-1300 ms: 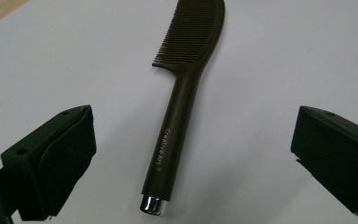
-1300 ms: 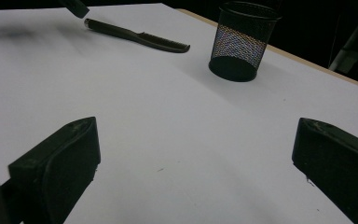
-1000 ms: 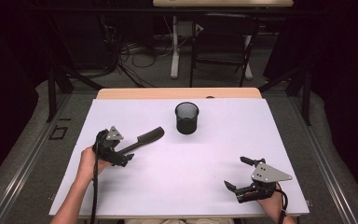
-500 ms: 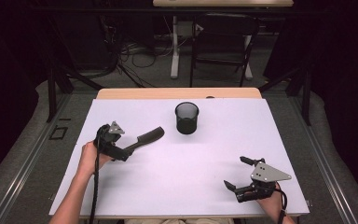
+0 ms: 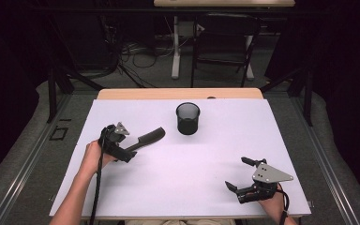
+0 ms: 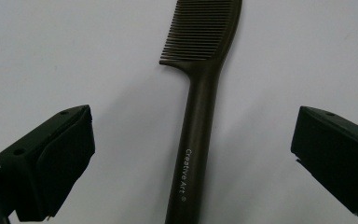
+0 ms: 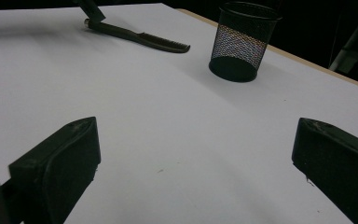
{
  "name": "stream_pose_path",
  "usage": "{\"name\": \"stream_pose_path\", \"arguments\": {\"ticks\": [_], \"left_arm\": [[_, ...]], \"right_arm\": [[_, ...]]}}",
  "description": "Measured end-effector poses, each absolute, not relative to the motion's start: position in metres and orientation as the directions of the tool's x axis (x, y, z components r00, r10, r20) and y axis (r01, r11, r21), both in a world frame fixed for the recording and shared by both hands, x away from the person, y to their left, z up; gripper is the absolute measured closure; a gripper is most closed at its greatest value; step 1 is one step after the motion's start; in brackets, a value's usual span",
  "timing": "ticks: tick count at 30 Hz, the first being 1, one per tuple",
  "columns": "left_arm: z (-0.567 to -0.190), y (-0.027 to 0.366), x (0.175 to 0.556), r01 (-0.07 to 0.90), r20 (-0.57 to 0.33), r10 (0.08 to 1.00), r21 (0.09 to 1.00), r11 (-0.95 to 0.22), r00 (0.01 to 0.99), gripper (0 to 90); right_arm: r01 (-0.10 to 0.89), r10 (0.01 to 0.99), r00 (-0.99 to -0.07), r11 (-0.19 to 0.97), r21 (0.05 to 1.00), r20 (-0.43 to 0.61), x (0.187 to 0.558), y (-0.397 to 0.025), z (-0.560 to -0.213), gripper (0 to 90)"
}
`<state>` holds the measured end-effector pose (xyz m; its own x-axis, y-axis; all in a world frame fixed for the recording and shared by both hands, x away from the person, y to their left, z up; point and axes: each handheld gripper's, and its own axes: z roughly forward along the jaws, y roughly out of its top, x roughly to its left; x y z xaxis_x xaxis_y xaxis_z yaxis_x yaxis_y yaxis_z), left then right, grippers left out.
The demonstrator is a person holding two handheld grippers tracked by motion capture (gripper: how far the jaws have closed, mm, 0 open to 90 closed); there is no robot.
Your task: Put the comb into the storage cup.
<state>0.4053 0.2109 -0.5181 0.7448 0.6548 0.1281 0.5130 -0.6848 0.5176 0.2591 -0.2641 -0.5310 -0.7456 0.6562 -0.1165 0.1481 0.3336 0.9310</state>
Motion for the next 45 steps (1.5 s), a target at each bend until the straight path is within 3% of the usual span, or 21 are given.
{"name": "stream_pose_path", "arguments": {"ticks": [20,34,45], "left_arm": [[-0.520,0.202,0.413,0.537,0.114,0.640,0.447,-0.716,0.759,3.9],[-0.515,0.186,0.429,0.545,0.110,0.619,0.371,-0.752,0.778,21.8],[-0.519,0.178,0.440,0.565,0.072,0.605,0.287,-0.774,0.793,48.6]], "right_arm": [[0.170,0.655,-0.749,0.335,0.927,-0.100,0.263,-0.261,-0.534,0.5],[0.162,0.648,-0.755,0.336,0.928,-0.102,0.264,-0.260,-0.533,0.5],[0.164,0.643,-0.759,0.338,0.927,-0.100,0.264,-0.259,-0.533,0.5]]}}
